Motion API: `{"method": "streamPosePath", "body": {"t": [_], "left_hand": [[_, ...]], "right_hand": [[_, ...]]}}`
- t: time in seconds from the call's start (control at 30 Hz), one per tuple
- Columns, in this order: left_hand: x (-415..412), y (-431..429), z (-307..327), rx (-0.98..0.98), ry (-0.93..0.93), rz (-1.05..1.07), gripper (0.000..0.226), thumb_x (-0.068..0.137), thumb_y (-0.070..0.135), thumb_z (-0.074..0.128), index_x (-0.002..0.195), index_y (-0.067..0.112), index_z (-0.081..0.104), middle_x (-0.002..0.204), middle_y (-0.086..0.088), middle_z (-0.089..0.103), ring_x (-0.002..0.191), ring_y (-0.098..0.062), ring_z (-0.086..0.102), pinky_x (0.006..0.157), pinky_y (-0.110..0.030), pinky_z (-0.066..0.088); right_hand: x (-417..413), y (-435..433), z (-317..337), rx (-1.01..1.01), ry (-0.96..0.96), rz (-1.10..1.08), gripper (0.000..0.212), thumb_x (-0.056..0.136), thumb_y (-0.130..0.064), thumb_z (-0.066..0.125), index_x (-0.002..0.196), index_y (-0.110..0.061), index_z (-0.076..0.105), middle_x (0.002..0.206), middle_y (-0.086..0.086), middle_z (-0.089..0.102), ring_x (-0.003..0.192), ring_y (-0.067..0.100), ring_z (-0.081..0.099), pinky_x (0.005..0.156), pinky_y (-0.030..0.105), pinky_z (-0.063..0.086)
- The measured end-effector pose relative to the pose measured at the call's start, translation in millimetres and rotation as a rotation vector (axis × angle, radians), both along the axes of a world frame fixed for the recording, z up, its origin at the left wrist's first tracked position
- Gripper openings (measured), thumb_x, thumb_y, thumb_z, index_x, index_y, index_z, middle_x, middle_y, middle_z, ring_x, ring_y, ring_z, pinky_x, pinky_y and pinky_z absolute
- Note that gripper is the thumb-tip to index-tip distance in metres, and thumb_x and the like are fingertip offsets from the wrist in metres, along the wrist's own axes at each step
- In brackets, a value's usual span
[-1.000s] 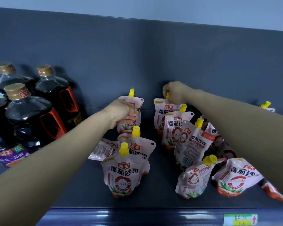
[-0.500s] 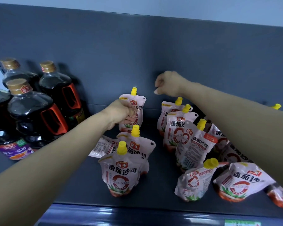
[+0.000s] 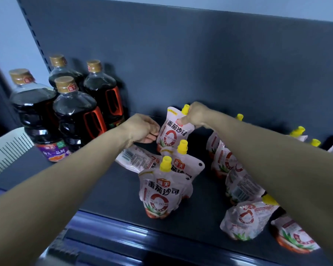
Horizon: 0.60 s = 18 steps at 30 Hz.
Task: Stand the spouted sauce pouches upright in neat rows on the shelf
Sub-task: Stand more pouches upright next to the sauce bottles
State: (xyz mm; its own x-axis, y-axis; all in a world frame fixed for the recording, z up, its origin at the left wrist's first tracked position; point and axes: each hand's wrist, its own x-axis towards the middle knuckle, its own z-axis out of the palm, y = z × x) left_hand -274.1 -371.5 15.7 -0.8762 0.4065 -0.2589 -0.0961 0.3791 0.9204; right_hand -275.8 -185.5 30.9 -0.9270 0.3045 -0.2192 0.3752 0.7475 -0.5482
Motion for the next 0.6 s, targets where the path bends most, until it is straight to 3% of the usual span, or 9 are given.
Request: {"method": "streamPosePath", "body": {"t": [0.1, 0.17, 0.2, 0.3, 0.4, 0.5, 0.6], "left_hand": [[-2, -3, -2, -0.029, -0.006, 0.065, 0.019, 0.089, 0.001, 0.053, 0.074, 0.011, 0.056, 0.075, -0.008, 0.058, 0.067, -0.017, 0.056, 0.073, -0.028, 0.051], [-3, -4, -1, -0.022, -0.019, 0.155, 0.013, 0.088, 0.005, 0.057, 0.076, 0.007, 0.056, 0.078, -0.011, 0.057, 0.066, -0.017, 0.056, 0.073, -0.029, 0.051], [-3, -4, 0, 0.023, -0.059, 0.190, 0.007, 0.087, 0.009, 0.060, 0.082, 0.004, 0.058, 0.083, -0.012, 0.058, 0.068, -0.018, 0.057, 0.073, -0.031, 0.052], [-5, 1, 10, 0.322, -0.234, 0.189, 0.024, 0.085, 0.022, 0.065, 0.099, 0.003, 0.060, 0.091, -0.011, 0.059, 0.079, -0.020, 0.060, 0.071, -0.028, 0.054], [-3, 8, 26, 0.523, -0.228, 0.187, 0.018, 0.086, 0.022, 0.064, 0.089, 0.004, 0.061, 0.085, -0.008, 0.063, 0.077, -0.017, 0.062, 0.064, -0.022, 0.057], [0, 11, 32, 0.518, -0.145, 0.295, 0.018, 0.083, 0.020, 0.069, 0.085, 0.005, 0.060, 0.075, -0.007, 0.063, 0.067, -0.015, 0.061, 0.056, -0.018, 0.056], [2, 13, 30, 0.586, -0.042, 0.394, 0.027, 0.080, 0.013, 0.072, 0.066, 0.013, 0.049, 0.071, -0.004, 0.060, 0.063, -0.013, 0.056, 0.058, -0.019, 0.053]], "right_hand": [[-3, -9, 11, -0.083, 0.128, -0.053, 0.027, 0.080, -0.009, 0.071, 0.064, -0.010, 0.049, 0.075, 0.011, 0.057, 0.073, 0.027, 0.062, 0.064, 0.037, 0.056], [-3, -12, 36, -0.167, 0.210, -0.073, 0.019, 0.085, -0.009, 0.065, 0.070, -0.010, 0.053, 0.076, 0.009, 0.061, 0.074, 0.025, 0.064, 0.070, 0.041, 0.057], [0, -13, 52, -0.237, 0.249, -0.080, 0.016, 0.088, -0.010, 0.062, 0.074, -0.009, 0.055, 0.075, 0.007, 0.061, 0.071, 0.021, 0.063, 0.071, 0.040, 0.057], [10, -13, 98, -0.469, 0.349, -0.072, 0.015, 0.093, -0.011, 0.058, 0.080, -0.010, 0.052, 0.076, 0.003, 0.061, 0.067, 0.013, 0.062, 0.072, 0.037, 0.058], [20, -17, 122, -0.471, 0.406, -0.103, 0.013, 0.093, -0.010, 0.057, 0.082, -0.010, 0.050, 0.078, 0.003, 0.064, 0.068, 0.014, 0.065, 0.062, 0.033, 0.059], [27, -21, 126, -0.464, 0.437, -0.153, 0.013, 0.093, -0.010, 0.057, 0.083, -0.010, 0.049, 0.077, 0.003, 0.064, 0.068, 0.015, 0.065, 0.061, 0.032, 0.058], [33, -23, 123, -0.495, 0.458, -0.207, 0.018, 0.093, -0.011, 0.057, 0.079, -0.012, 0.046, 0.075, 0.004, 0.064, 0.063, 0.013, 0.064, 0.055, 0.031, 0.057]]}}
